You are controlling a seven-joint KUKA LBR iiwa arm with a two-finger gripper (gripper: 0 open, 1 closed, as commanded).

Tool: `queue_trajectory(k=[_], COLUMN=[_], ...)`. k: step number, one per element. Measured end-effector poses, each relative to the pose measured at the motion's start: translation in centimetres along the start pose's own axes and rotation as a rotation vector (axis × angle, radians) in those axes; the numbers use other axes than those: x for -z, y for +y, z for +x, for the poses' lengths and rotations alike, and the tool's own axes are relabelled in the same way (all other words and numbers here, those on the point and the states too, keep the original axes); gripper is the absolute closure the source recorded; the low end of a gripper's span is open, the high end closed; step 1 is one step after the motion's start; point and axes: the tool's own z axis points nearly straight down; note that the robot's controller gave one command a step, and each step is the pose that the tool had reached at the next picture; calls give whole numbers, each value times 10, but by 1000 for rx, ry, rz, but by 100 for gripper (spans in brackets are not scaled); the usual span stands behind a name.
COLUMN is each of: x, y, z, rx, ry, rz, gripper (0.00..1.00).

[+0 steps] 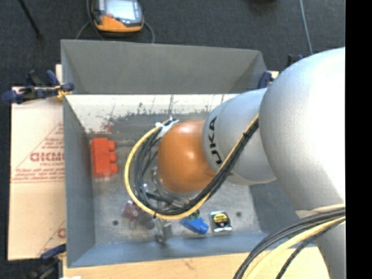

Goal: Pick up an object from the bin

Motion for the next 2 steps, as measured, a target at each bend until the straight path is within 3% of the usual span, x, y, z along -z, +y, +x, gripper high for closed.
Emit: queue_trajectory(k=[1, 2], x=[16, 1], y=[-14, 18], z=[-6, -32], rx=[159, -76], ry=[-5, -7], rz=[2, -2], gripper=[0, 0])
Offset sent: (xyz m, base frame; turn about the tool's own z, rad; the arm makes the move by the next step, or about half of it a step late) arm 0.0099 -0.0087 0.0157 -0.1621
